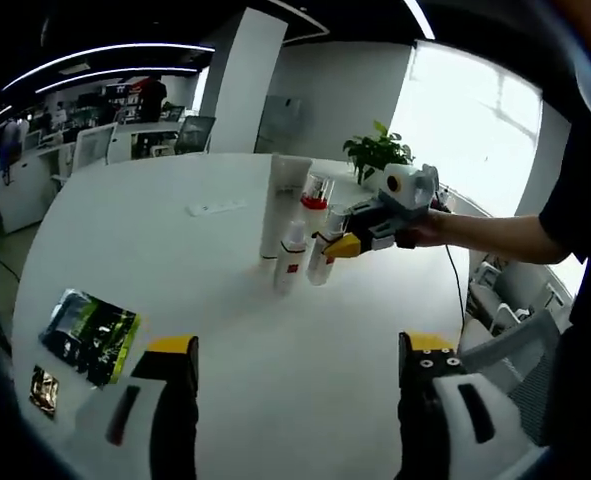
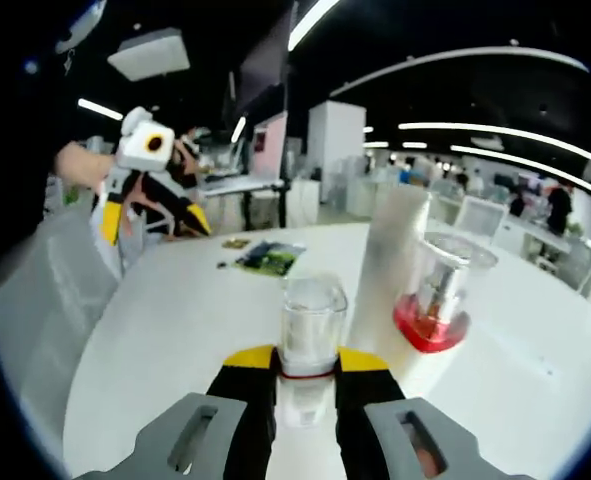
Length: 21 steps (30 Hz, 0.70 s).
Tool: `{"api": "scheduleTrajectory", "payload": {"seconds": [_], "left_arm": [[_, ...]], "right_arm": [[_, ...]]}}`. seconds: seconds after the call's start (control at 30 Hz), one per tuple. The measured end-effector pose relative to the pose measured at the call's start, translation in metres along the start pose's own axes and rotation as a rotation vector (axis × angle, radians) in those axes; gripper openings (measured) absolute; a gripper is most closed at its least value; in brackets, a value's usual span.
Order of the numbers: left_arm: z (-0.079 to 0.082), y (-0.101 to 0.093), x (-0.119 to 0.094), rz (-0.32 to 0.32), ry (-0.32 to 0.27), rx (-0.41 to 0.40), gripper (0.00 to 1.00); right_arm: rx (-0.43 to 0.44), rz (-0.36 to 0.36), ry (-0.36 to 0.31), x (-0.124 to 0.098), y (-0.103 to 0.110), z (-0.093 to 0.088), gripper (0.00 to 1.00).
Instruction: Arrange the skincare products in the storage area until every visible bottle or jar stands upright without overlapping.
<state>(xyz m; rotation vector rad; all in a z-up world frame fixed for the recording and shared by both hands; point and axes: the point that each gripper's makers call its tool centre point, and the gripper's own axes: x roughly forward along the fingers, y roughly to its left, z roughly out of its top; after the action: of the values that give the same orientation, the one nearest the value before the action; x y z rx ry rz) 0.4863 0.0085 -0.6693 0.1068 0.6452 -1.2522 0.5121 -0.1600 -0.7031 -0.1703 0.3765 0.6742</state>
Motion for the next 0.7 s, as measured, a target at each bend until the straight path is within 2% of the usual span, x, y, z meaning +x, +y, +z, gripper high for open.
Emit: {"api": "scheduleTrajectory", "payload": {"seconds": [0.17, 0.53, 0.7], "left_arm": [[-0.008, 0.003, 0.002, -0.002, 0.025, -0.017, 0.77], [-0.008, 0.005, 0.01, -0.005, 0.024, -0.041, 0.75], [-0.012, 0.003, 0.011, -0.01, 0.039, -0.039, 0.73]], "right_arm": [[0.003, -0.001, -0.003, 0.005, -0.007, -0.006, 0.14], [-0.016, 0.002, 0.008, 0.009, -0.013, -0.013, 0.15], [-0.01, 0.006, -0.01, 0.009, -0.013, -0.014, 0.15]]}}
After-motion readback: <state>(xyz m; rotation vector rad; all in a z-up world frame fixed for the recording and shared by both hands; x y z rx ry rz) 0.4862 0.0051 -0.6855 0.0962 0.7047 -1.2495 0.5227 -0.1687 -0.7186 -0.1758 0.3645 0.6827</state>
